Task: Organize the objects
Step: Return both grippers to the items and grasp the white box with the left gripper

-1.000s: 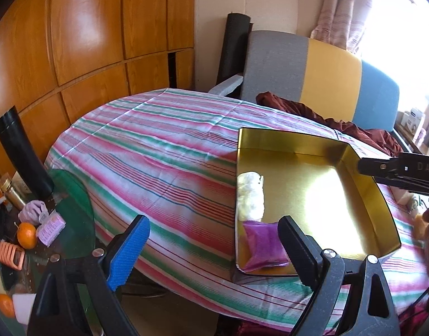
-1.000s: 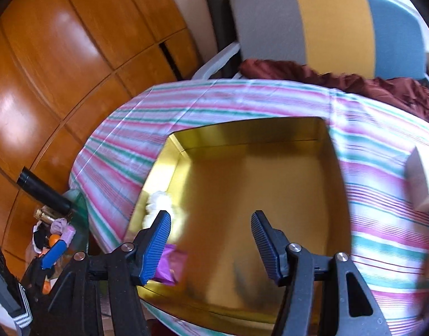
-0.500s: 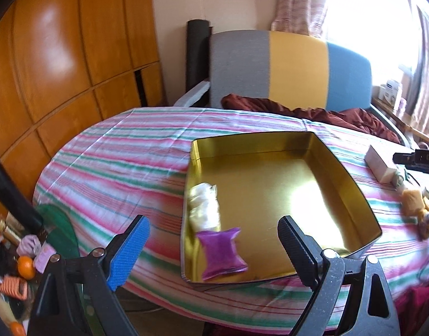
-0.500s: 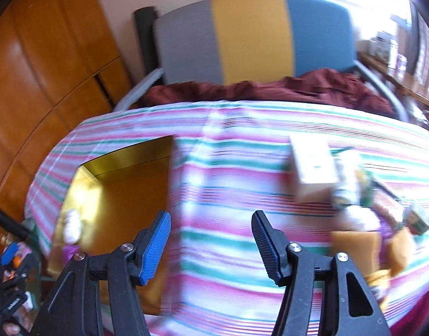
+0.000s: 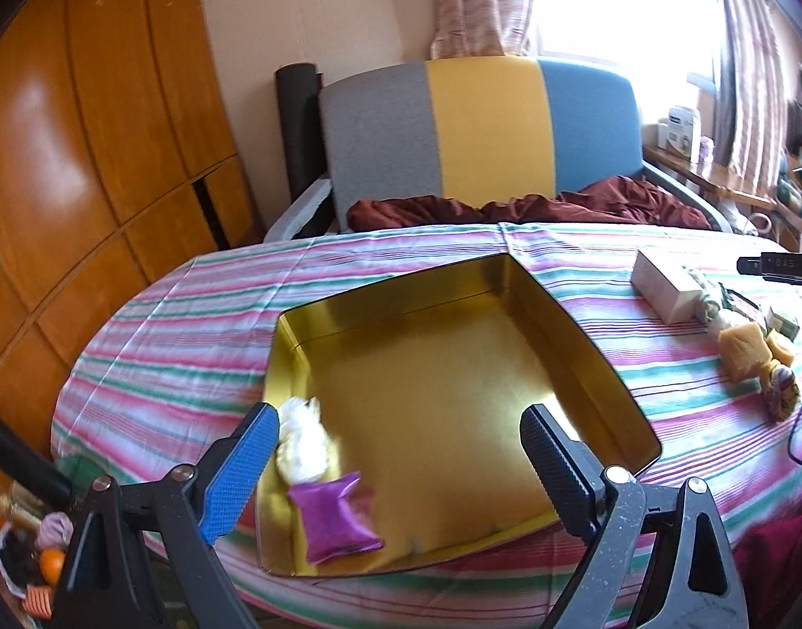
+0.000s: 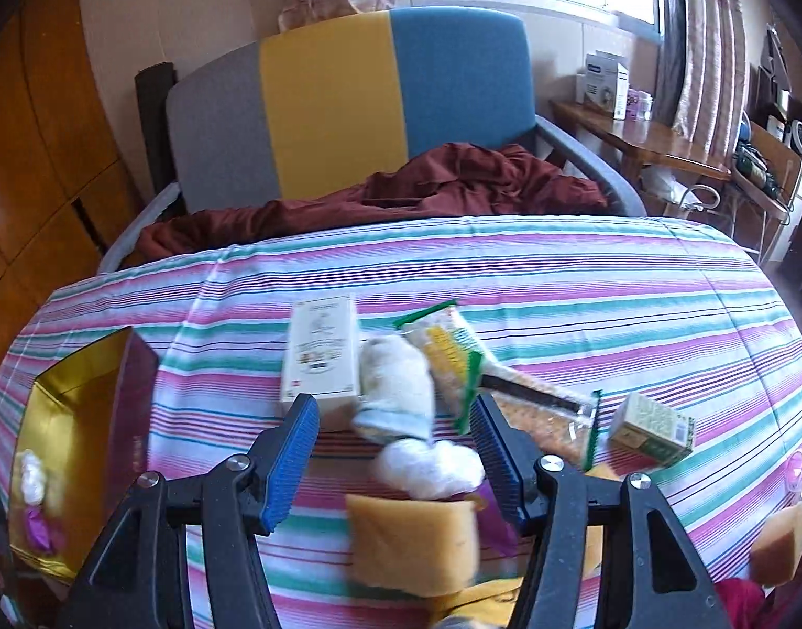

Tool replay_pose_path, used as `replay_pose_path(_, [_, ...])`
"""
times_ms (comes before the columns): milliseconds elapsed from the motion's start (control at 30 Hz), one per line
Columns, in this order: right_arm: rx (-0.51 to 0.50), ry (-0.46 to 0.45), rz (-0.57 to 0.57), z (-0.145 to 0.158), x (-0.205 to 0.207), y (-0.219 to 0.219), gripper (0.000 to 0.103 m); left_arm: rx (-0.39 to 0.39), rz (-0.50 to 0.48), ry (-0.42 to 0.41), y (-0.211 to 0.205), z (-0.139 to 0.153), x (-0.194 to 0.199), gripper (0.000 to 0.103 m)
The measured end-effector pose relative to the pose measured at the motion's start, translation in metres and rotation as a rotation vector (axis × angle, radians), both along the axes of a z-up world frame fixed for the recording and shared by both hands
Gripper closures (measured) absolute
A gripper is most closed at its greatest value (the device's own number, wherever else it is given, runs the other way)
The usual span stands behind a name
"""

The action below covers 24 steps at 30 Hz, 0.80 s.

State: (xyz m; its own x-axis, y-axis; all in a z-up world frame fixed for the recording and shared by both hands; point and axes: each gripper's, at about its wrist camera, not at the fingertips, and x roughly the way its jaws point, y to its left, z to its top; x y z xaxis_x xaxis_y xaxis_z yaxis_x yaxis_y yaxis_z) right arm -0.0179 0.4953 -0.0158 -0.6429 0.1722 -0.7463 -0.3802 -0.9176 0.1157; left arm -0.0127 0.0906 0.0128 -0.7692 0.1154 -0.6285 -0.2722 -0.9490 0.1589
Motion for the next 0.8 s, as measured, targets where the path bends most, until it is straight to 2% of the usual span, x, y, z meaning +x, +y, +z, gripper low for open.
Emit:
replay_pose_path(167, [-0.094,0.009,-0.062,-0.014,0.003,0.025,0.042,-0.027,-0.055,0.005,0.029,0.003,-0.004,0.009])
replay_pose_path(333, [-0.151,0.035,-0.113,-0.012,0.01,0.038,0.042,-0.033,-0.115,-0.012,0.06,0.004,-0.014,0.009])
replay_pose_path(633, [-0.272,0.059,-0.321,-0.018,0.036,0.078,0.042,0.033,-0.245,-0.127,0.13,0.005,-0.043,0.009])
replay_pose_path(800, [-0.332,0.079,-0.379,-0.021,0.045,0.091,0.042,0.085,-0.293,-0.225,0.175,-0.001,-0.065,0.009])
